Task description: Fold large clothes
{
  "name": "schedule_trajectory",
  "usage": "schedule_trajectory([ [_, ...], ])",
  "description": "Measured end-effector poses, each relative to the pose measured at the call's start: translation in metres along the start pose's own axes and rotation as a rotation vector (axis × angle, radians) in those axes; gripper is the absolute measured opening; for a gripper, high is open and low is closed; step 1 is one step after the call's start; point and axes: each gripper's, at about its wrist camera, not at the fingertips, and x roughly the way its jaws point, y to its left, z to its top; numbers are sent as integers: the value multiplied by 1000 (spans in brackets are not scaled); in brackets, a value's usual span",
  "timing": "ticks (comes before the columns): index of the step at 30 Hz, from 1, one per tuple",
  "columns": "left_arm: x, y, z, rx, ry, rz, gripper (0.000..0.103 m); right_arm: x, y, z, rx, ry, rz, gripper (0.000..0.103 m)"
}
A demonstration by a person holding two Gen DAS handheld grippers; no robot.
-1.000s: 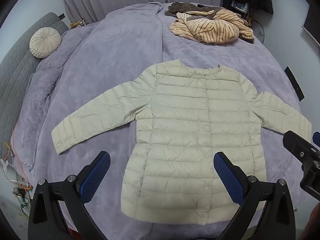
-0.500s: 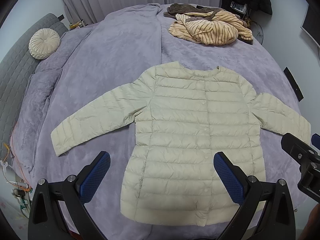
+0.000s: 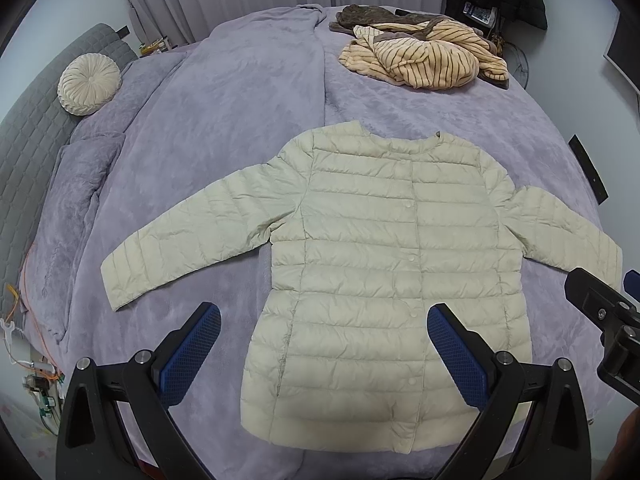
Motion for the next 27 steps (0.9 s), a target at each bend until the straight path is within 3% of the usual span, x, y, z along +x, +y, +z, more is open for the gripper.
schedule_trajectory([
  [27,1,1,0,1,2,-2,103,2,-1,-3,3,5,-2,103],
])
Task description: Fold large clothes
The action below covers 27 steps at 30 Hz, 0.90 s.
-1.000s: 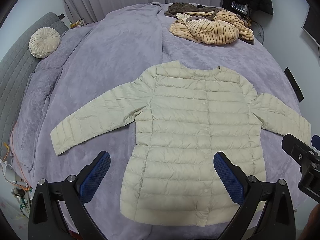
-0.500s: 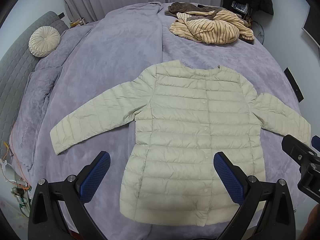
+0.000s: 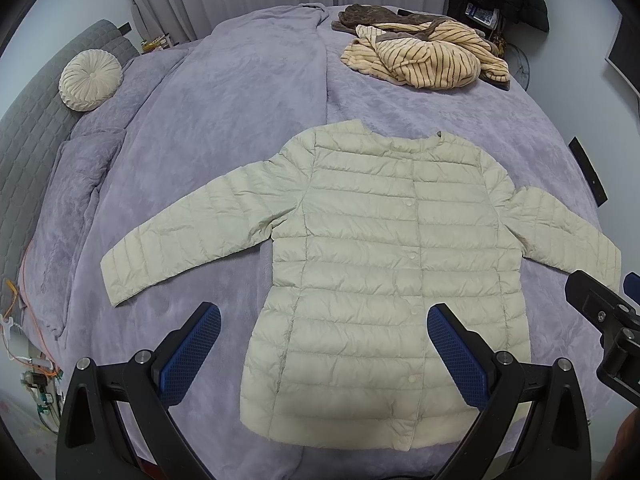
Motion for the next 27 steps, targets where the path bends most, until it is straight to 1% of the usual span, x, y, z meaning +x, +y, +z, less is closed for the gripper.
schedule_trajectory([
  [27,2,3,-1,-2,3,-2,103,2,0,0,0,4,-2,103],
])
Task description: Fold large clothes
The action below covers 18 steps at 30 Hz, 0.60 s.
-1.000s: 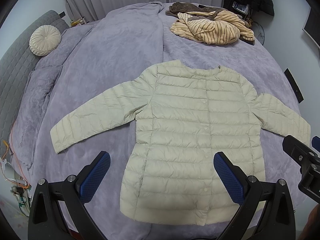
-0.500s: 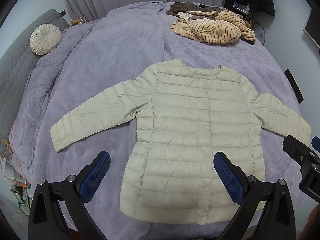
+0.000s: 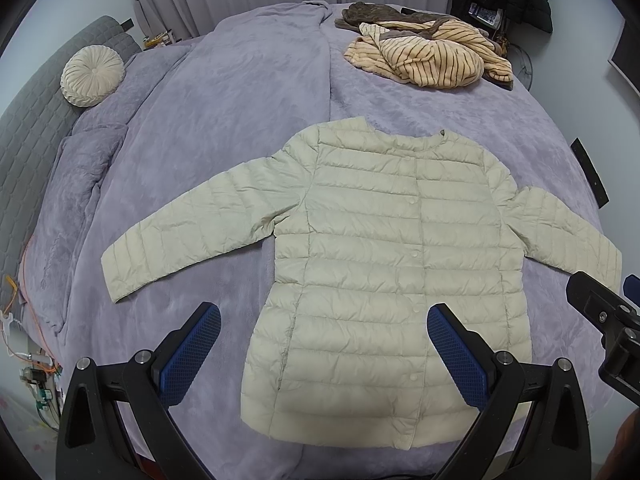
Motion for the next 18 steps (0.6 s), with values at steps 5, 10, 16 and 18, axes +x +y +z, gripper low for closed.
schedule_trajectory([
  [5,0,0,0,0,0,0,103,0,1,-3,0,1,0,103],
  [10,0,1,1,1,1,0,103,0,1,-4,2,2,0,103],
  [16,0,1,1,0,1,-1,103,0,0,-3,0,2,0,103],
  [18,0,1,1,0,2,-1,103,0,0,-4,2,2,0,103],
])
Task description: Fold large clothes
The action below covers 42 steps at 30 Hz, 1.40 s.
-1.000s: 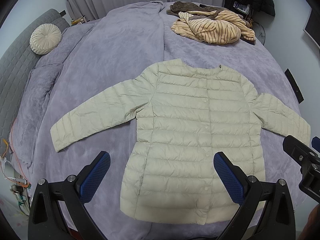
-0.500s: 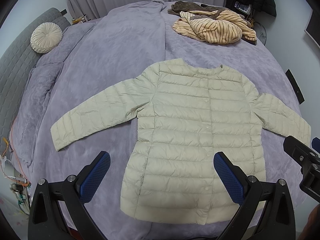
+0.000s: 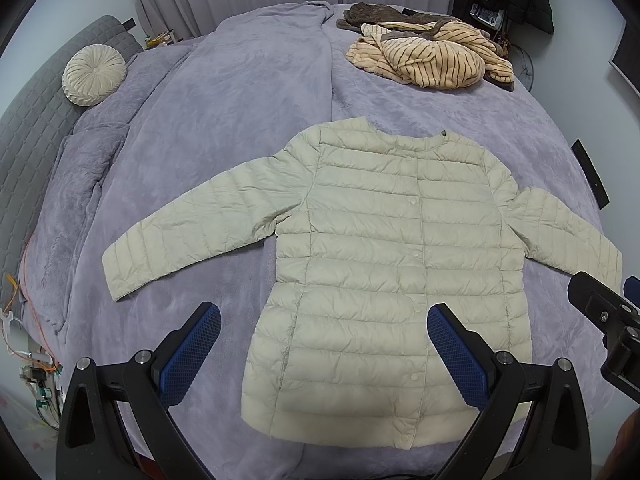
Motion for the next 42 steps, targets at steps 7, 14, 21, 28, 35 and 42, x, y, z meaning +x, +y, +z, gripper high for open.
schedule_trajectory([
  [7,0,0,0,0,-2,0,103,0,1,-2,-1,0,0,103],
  [14,0,0,0,0,0,-1,103,0,1,-2,0,1,0,103],
  [21,1,0,0,-1,0,-1,103,0,0,-2,-1,1,0,103],
  [28,1,1,0,0,1,-1,103,0,0,-2,0,2,1,103],
  [35,5,6,-5,-6,8,-3,103,1,3,-5,-3,8,0,103],
  [42,14,20,-8,-50,39,-47,103,5,7,-9,-11,30,10,103],
])
